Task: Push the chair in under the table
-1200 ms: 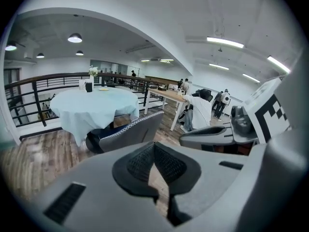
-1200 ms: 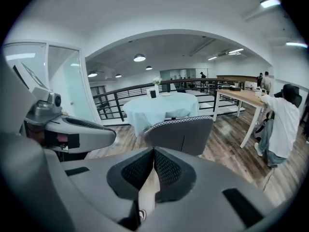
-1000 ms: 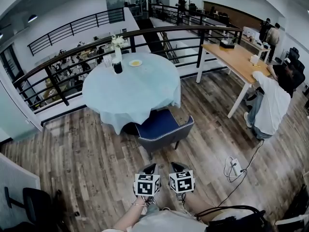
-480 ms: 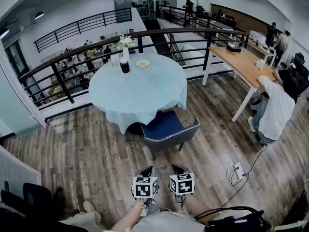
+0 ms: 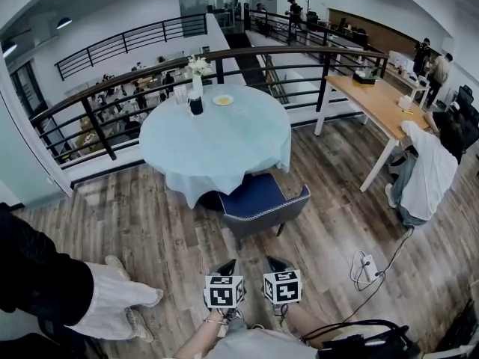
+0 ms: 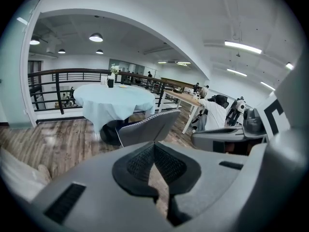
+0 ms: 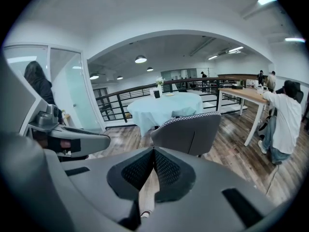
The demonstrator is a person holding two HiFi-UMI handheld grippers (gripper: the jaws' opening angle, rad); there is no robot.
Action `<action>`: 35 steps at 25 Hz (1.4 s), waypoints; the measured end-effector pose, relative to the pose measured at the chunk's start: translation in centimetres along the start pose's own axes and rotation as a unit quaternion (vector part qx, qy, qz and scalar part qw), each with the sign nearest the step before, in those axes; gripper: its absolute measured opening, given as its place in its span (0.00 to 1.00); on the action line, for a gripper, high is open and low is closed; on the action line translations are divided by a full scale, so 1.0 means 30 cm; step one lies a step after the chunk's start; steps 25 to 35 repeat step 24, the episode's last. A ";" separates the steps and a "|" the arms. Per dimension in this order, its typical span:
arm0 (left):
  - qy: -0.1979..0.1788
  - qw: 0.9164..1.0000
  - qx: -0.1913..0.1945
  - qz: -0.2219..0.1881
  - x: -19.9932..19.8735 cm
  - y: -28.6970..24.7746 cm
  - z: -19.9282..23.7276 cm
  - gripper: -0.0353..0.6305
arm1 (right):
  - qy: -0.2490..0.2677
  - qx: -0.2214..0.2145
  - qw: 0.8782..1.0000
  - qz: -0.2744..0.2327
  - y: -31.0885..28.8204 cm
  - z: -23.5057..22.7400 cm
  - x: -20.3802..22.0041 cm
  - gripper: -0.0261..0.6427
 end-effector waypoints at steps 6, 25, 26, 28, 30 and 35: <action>0.008 1.000 -0.009 -0.001 0.016 0.000 0.016 0.06 | 0.014 -0.006 1.000 -0.001 -0.015 0.009 -0.005 0.06; 0.015 1.000 -0.017 0.001 0.021 0.010 0.041 0.06 | 0.021 -0.001 1.000 -0.004 -0.016 0.017 -0.005 0.06; 0.015 1.000 -0.017 0.001 0.021 0.010 0.041 0.06 | 0.021 -0.001 1.000 -0.004 -0.016 0.017 -0.005 0.06; 0.015 1.000 -0.017 0.001 0.021 0.010 0.041 0.06 | 0.021 -0.001 1.000 -0.004 -0.016 0.017 -0.005 0.06; 0.015 1.000 -0.017 0.001 0.021 0.010 0.041 0.06 | 0.021 -0.001 1.000 -0.004 -0.016 0.017 -0.005 0.06; 0.015 1.000 -0.017 0.001 0.021 0.010 0.041 0.06 | 0.021 -0.001 1.000 -0.004 -0.016 0.017 -0.005 0.06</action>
Point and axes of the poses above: the fingertips, and each gripper's own axes: y backward along the fingers, z to its left, x out of its underside, the point moved 2 cm from there along y, backward along the fingers, and after that the axes turned 8 degrees about x, right-handed, at the moved point
